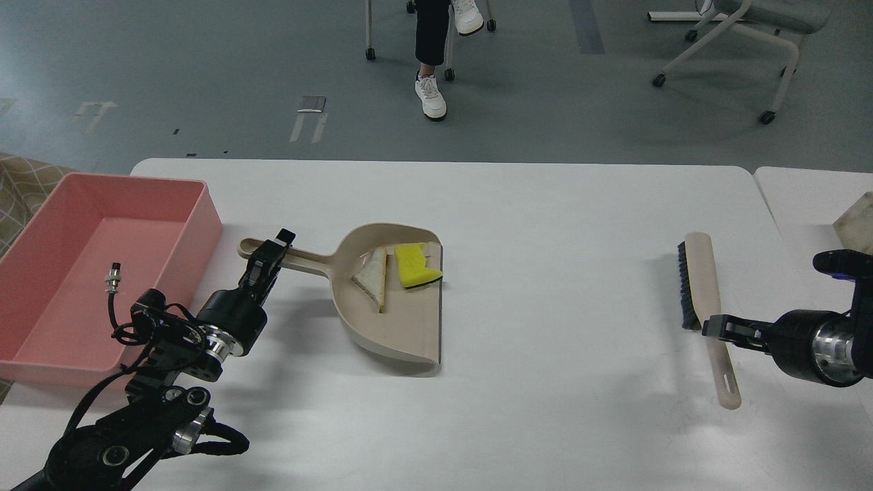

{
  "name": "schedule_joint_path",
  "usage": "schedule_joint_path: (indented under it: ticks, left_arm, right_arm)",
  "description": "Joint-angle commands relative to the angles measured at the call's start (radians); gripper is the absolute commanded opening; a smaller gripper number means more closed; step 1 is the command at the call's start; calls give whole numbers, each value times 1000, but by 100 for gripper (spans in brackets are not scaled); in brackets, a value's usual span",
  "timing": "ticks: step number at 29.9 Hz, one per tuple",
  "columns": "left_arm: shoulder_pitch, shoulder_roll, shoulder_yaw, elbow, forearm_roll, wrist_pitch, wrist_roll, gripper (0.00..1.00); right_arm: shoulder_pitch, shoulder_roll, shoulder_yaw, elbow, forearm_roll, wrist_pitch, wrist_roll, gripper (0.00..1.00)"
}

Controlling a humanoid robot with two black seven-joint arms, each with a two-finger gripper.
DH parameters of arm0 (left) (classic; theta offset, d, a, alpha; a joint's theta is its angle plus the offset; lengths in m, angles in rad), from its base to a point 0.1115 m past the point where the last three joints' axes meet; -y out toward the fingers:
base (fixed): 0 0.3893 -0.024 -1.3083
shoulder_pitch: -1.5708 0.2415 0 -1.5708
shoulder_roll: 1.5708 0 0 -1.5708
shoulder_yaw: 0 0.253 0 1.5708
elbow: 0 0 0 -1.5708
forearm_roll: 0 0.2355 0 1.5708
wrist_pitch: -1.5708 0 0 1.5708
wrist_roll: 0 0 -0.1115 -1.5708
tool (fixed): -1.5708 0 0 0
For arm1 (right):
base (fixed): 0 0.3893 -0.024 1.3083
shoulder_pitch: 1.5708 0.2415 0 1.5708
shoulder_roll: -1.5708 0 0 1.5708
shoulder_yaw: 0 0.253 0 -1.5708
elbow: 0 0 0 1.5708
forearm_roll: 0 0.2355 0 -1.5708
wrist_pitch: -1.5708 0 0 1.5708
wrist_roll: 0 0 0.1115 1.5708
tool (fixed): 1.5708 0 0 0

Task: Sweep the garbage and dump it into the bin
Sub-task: 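Lift the brush away and set it down with the right gripper, then lift the loaded dustpan over the pink bin with the left gripper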

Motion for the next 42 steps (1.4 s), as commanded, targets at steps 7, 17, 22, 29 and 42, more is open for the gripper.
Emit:
schedule_joint_path:
  ticks: [7, 17, 22, 29, 42]
  left_arm:
    - [-4, 2, -3, 0, -14, -3, 0, 0]
    - [-37, 11, -2, 0, -80, -6, 0, 0]
    - [-52, 17, -3, -2, -81, -23, 0, 0]
    - [-66, 32, -2, -3, -124, -37, 0, 0]
    - [-66, 57, -35, -68, -209, -63, -14, 0]
  right_arm:
    - [-2, -1, 43, 1, 7, 0, 0, 100]
    - [6, 55, 224, 1, 74, 0, 0, 100]
    - [4, 147, 325, -5, 77, 0, 0, 100]
    - [23, 384, 495, -77, 79, 0, 0, 100]
    - [7, 665, 667, -213, 180, 0, 0, 100]
